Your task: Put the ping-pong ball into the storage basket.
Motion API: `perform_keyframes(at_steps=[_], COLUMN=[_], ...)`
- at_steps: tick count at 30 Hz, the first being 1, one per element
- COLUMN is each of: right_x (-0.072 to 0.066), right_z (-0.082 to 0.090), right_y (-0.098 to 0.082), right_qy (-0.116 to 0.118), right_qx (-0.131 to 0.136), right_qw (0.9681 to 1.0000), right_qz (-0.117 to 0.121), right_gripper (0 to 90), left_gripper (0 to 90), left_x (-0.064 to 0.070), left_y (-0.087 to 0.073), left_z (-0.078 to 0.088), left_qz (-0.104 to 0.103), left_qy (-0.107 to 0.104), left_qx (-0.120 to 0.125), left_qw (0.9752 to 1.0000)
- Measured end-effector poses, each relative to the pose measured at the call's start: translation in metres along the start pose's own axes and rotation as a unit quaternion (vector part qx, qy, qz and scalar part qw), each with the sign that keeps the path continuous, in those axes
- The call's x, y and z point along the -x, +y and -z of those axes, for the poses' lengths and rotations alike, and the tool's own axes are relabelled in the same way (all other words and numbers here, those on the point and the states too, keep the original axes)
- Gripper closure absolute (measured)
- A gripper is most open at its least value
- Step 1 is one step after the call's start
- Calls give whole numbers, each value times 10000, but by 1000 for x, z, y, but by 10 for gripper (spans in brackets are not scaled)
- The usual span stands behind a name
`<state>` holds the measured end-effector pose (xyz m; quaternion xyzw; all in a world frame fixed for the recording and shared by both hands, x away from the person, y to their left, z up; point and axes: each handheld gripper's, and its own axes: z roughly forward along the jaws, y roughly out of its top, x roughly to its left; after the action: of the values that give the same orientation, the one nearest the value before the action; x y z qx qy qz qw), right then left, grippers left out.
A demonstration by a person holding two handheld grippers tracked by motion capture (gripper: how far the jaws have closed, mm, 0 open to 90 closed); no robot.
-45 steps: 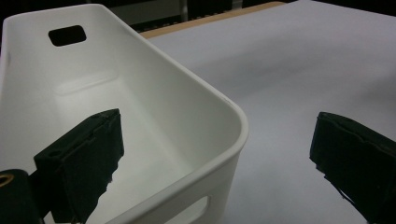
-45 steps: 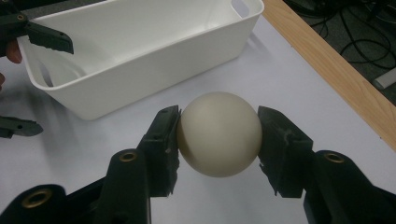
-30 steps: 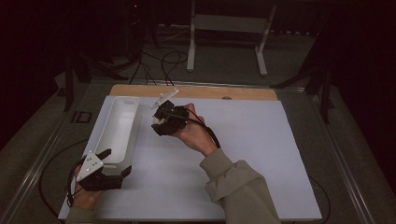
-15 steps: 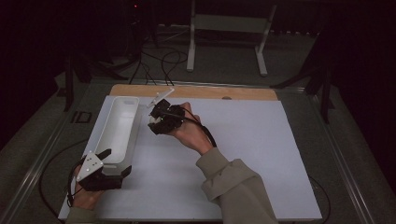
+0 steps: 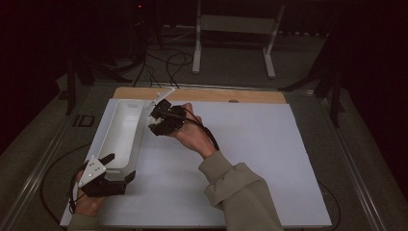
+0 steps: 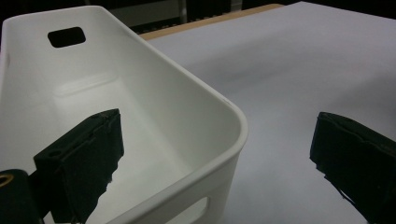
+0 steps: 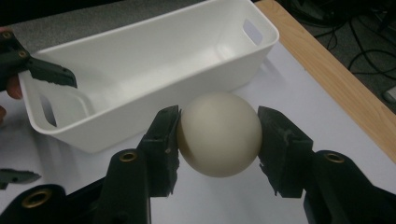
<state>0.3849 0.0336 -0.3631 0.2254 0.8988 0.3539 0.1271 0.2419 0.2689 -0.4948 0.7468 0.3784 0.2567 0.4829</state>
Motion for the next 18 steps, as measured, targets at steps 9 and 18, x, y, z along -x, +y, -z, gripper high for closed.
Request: perform_keyframes(at_steps=[9, 18], right_x=[-1, -2], right_z=[-8, -14], right_y=[4, 7], right_qy=[62, 85], right_qx=[20, 31], right_qw=[10000, 10000], right_qz=[-19, -26], right_gripper=[504, 504], left_gripper=[34, 34], left_x=[0, 0], left_y=[0, 0], left_z=[0, 0], left_qz=[1, 3], left_qy=[-5, -11], left_qx=[9, 16], left_qw=[10000, 10000])
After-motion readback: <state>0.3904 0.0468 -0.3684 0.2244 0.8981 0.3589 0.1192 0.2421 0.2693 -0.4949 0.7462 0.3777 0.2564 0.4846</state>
